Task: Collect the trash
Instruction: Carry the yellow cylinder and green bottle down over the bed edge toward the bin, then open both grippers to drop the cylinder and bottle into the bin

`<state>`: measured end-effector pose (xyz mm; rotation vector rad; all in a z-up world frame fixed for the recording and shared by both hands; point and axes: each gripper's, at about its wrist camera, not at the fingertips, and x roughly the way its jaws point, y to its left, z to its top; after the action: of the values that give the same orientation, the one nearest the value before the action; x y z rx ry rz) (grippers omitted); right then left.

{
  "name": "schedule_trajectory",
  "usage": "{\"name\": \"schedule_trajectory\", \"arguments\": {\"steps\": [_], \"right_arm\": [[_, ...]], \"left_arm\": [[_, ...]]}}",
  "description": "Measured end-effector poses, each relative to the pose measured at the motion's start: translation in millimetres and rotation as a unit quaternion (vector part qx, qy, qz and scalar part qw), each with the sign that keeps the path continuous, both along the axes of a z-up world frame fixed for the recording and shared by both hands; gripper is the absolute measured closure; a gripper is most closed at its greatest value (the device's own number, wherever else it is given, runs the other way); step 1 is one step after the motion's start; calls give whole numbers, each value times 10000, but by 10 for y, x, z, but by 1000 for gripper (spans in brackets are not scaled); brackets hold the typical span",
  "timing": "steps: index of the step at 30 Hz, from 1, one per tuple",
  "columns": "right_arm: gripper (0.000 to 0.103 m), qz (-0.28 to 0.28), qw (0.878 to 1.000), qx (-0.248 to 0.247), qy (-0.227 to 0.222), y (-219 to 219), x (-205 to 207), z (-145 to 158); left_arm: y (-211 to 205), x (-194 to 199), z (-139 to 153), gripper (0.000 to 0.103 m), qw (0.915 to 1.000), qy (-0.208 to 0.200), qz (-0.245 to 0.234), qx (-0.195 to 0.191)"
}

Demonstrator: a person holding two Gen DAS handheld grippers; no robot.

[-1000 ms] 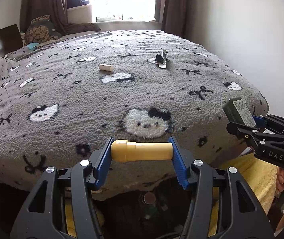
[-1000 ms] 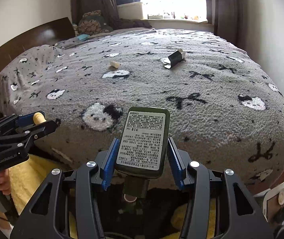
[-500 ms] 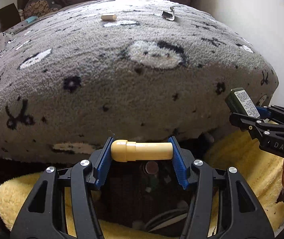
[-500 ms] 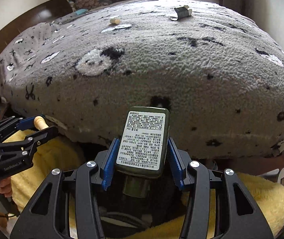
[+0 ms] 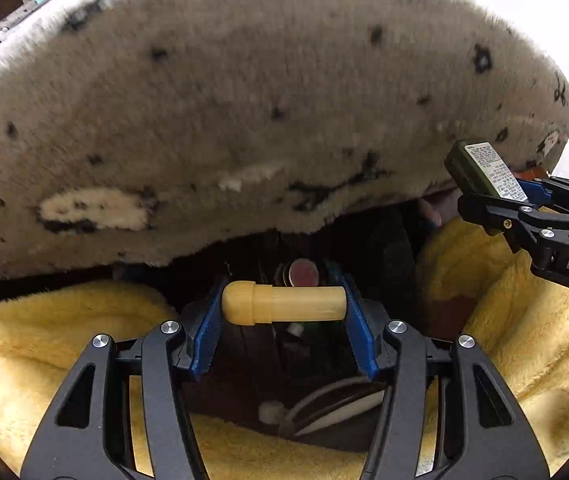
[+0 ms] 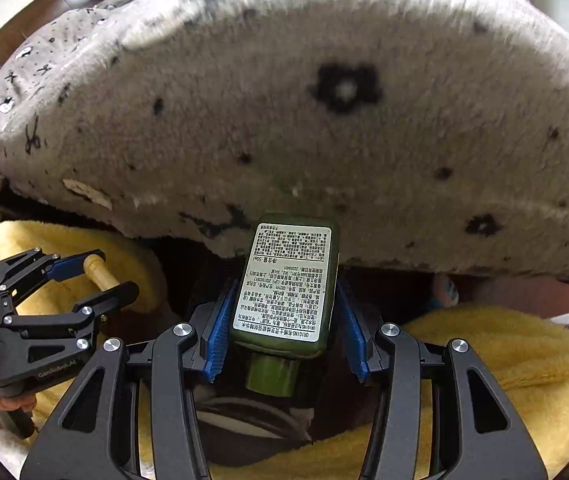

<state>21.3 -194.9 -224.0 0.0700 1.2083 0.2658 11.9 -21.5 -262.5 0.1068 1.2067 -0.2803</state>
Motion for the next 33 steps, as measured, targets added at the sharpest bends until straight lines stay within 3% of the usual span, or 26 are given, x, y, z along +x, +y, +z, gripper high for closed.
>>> {"name": "schedule_trajectory", "arguments": {"steps": [7,14,16,17,20,25,28,33], "right_arm": [[54,52,9991,115,406,12,17,-241],[53,22,9982,206,569,-8,37,-373],[53,13,9982,217,565,-8,47,-379],[51,9,9982,232,554,-9,51,-377],[42,-39,9982,289,519,-14,87,-366],[40,-133,9988,250,393,-78,124,-248],[26,-241,9994,102,228,-130,126,-164],[11,-251,9996,-120,-84,-146,106,23]], "left_arm": [[-113,9,-276,50,9986,484,-190,-105],[-138,39,-393,50,9972,692,-212,-167],[-138,51,-421,46,9971,710,-207,-188],[-141,57,-425,39,9971,706,-207,-204],[-130,52,-385,30,9973,661,-218,-225],[-107,47,-271,25,9980,575,-167,-191],[-90,34,-163,20,9988,442,-122,-155],[0,56,108,12,9999,67,49,-137]]}}
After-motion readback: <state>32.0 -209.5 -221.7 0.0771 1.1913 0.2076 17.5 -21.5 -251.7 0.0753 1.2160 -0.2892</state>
